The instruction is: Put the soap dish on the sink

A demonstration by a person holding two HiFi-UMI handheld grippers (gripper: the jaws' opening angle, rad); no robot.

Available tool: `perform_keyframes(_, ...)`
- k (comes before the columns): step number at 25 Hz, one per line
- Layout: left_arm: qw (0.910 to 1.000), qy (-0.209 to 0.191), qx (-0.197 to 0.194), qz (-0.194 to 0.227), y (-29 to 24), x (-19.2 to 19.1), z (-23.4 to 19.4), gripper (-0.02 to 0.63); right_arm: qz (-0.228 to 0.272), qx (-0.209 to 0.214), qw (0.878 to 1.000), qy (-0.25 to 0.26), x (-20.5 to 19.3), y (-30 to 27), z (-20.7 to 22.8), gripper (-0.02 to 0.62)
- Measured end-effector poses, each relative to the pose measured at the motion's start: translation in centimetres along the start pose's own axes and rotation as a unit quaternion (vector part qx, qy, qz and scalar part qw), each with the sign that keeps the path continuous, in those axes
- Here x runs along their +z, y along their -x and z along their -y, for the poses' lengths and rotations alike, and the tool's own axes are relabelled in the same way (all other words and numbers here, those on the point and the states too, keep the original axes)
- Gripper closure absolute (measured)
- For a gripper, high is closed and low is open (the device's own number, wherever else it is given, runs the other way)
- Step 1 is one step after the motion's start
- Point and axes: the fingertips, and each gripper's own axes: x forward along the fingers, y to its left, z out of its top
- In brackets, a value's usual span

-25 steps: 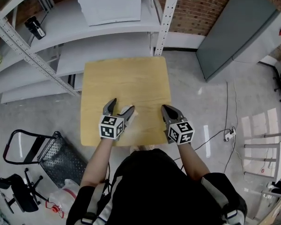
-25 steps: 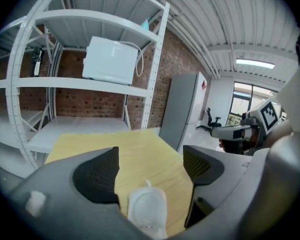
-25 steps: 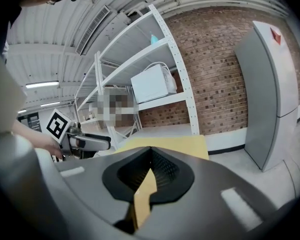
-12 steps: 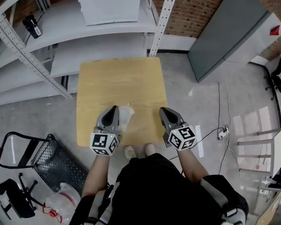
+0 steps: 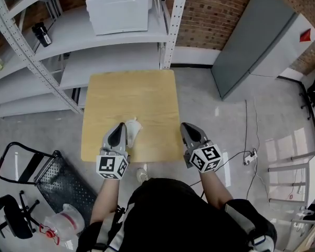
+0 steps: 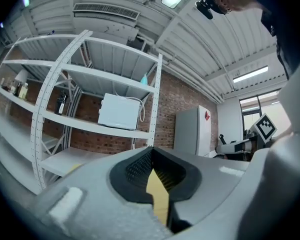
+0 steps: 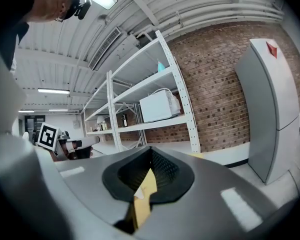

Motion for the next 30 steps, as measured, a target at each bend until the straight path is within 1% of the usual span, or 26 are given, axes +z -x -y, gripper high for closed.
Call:
perform_keyframes(2, 1.0, -0.003, -0.002, 0.003, 0.0, 0.2, 2.4, 0.601, 0.004, 0.002, 1.0, 0.002, 0.4, 1.7, 1.2, 0.589)
perform_keyframes(5, 0.9999, -0.005, 0.006, 0.007, 0.5, 0.6, 5.1, 0.601, 0.011, 0.011, 1.0, 0.001, 0.6, 3.6, 2.4, 0.589)
perform_keyframes(13, 0.9989, -0.021, 0.042, 0.006, 3.7, -0.3, 11.5, 0.602, 0.025, 0.072, 0.997, 0.0, 0.5, 8.2, 3.3, 0.589)
perform_keyframes(15, 0.9988, -0.015, 0.044, 0.011, 4.7, -0.3, 13.0, 0.601, 0.029, 0.088, 0.996, -0.004, 0.4, 9.1, 3.1, 0.589)
perform_keyframes(17, 0.9989, 0.001, 0.043, 0.021, 5.9, -0.2, 14.0, 0.601, 0.035, 0.099, 0.994, -0.009, 0.2, 9.7, 2.4, 0.589)
perform_keyframes(20, 0.9984, 0.008, 0.046, 0.031, 7.1, 0.0, 14.3, 0.601, 0.045, 0.11, 0.993, -0.011, 0.2, 9.8, 1.1, 0.589)
perform_keyframes(23, 0.9984, -0.005, 0.046, 0.033, 7.2, 0.6, 13.6, 0.601, 0.05, 0.118, 0.992, -0.008, 0.7, 9.4, 0.2, 0.589)
perform_keyframes(27, 0.9981, -0.019, 0.05, 0.032, 7.8, 1.5, 12.5, 0.601, 0.055, 0.115, 0.992, 0.0, 1.3, 9.5, -1.0, 0.589)
perform_keyframes(30, 0.9978, -0.039, 0.04, 0.037, 8.3, 2.5, 12.0, 0.601, 0.059, 0.114, 0.992, 0.008, 1.2, 9.3, -2.3, 0.589)
